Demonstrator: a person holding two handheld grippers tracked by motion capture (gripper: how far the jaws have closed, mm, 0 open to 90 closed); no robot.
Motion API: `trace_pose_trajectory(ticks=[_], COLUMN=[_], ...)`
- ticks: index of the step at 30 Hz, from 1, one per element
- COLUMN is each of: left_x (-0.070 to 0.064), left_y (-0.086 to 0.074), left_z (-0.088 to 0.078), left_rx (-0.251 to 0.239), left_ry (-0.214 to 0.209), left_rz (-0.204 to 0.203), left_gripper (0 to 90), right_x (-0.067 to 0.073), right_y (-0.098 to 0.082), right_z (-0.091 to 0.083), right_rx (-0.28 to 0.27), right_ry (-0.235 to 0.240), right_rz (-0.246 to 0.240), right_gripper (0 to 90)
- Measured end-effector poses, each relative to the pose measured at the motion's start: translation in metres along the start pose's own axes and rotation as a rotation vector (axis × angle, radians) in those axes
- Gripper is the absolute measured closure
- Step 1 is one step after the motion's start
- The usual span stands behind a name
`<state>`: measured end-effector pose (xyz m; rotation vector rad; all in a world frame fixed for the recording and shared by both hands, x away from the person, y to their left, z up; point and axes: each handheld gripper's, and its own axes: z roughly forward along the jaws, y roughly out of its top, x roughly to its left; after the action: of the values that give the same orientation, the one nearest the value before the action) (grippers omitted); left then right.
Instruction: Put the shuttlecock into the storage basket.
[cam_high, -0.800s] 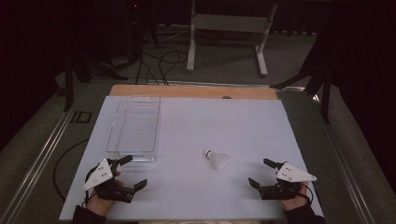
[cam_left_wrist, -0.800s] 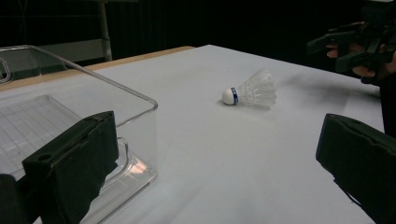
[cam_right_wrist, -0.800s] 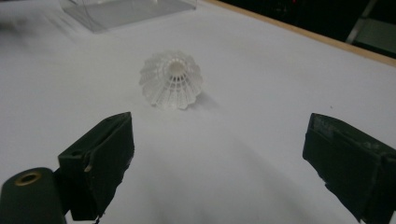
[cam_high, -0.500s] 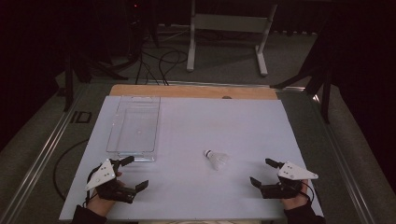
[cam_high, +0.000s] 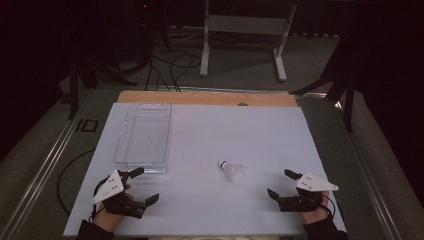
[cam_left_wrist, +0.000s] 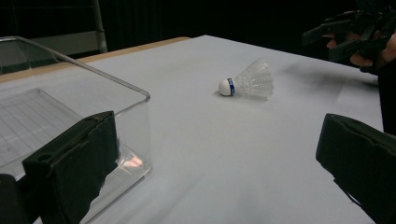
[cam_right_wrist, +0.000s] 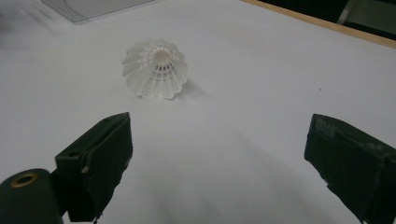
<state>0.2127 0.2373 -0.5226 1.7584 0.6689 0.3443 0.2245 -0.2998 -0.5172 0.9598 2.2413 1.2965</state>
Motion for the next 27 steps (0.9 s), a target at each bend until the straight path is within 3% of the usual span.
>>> trace_pose_trajectory(ticks=[5, 9, 10, 13, 17, 18, 23, 24, 25, 26, 27], left_x=[0.0, 0.0, -0.002, -0.003, -0.002, -0.001, 0.0, -0.001, -0.001, -0.001, -0.001], left_y=[0.003, 0.01, 0.014, 0.018, 0.027, 0.031, 0.041, 0.048, 0.048, 0.053, 0.053], left_z=[-0.002, -0.002, -0.001, 0.001, 0.002, 0.002, 0.004, 0.006, 0.006, 0.009, 0.009], left_rx=[-0.01, -0.017, 0.009, 0.025, 0.068, 0.102, 0.173, 0.225, 0.225, 0.266, 0.266], left_ry=[0.013, -0.001, -0.012, -0.041, -0.077, -0.094, -0.129, -0.153, -0.153, -0.18, -0.18], left_rz=[0.009, 0.035, 0.063, 0.069, 0.107, 0.13, 0.148, 0.172, 0.172, 0.185, 0.185], left_gripper=[0.0, 0.0, 0.0, 0.0, 0.0, 0.0, 0.0, 0.0, 0.0, 0.0, 0.0], right_x=[0.0, 0.0, 0.0, 0.0, 0.001, 0.001, 0.002, 0.002, 0.002, 0.002, 0.002], right_y=[0.0, 0.0, 0.0, 0.0, 0.0, 0.0, 0.001, 0.002, 0.002, 0.002, 0.002], right_z=[-0.001, 0.0, 0.0, 0.0, 0.0, 0.0, 0.0, 0.001, 0.001, 0.001, 0.001], right_rx=[-0.005, -0.008, -0.009, -0.014, -0.034, -0.041, -0.052, -0.057, -0.057, -0.06, -0.06], right_ry=[-0.002, -0.001, 0.0, -0.002, -0.011, -0.017, -0.006, -0.002, -0.002, 0.002, 0.002], right_rz=[-0.004, -0.007, -0.006, -0.01, -0.026, -0.029, -0.029, -0.032, -0.032, -0.032, -0.032], right_gripper=[8.0, 8.0, 8.0, 8.0, 8.0, 8.0, 8.0, 8.0, 8.0, 8.0, 8.0])
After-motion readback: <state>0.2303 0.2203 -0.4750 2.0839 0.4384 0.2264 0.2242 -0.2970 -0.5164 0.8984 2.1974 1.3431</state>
